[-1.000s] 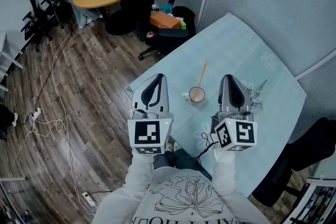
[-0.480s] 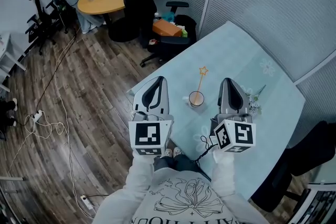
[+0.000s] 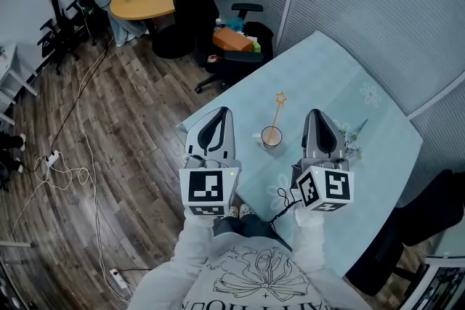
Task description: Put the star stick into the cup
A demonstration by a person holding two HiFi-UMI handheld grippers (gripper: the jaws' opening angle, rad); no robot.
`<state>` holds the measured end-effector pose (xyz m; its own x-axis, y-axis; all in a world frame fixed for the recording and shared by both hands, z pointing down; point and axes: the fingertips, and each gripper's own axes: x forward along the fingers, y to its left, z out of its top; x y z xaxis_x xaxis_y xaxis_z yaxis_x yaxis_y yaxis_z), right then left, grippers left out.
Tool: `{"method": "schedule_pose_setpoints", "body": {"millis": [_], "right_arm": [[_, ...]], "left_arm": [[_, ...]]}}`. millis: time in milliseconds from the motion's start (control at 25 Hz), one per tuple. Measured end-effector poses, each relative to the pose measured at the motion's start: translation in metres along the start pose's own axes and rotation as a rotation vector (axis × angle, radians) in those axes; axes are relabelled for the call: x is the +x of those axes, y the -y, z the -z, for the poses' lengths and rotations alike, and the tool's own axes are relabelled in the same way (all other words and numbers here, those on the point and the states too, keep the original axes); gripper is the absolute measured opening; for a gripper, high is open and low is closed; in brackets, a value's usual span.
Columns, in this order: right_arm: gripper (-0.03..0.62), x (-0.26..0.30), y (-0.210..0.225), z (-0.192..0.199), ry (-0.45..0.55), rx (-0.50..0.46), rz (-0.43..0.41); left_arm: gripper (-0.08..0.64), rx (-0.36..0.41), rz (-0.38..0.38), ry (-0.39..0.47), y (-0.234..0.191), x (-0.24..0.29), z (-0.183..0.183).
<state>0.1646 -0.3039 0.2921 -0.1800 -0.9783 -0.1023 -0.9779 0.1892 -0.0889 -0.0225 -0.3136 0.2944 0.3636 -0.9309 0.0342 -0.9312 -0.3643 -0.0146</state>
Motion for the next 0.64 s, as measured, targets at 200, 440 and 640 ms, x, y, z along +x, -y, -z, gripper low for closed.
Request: {"method": "schedule_pose_setpoints", "body": {"millis": [200,440,640], "right_arm": [[0.011,-0.001,-0.0014,0.0011,0.0,-0.002,0.001],[0.011,-0.0005,-0.001,0.0003,-0.004,-0.006,0.003],[0.011,-0.0027,-0.0038,0.0005,-0.005,-0.008,0.001]], "left_arm": [[0.006,0.001,-0.004,0.001,-0.0011,-0.002,0.0007],[0.006,0.001,-0.005,0.005,-0.0013,-0.0025,-0.0017],[0.006,-0.001,-0.003,0.011,-0.0014,-0.0047,-0.0024]]}}
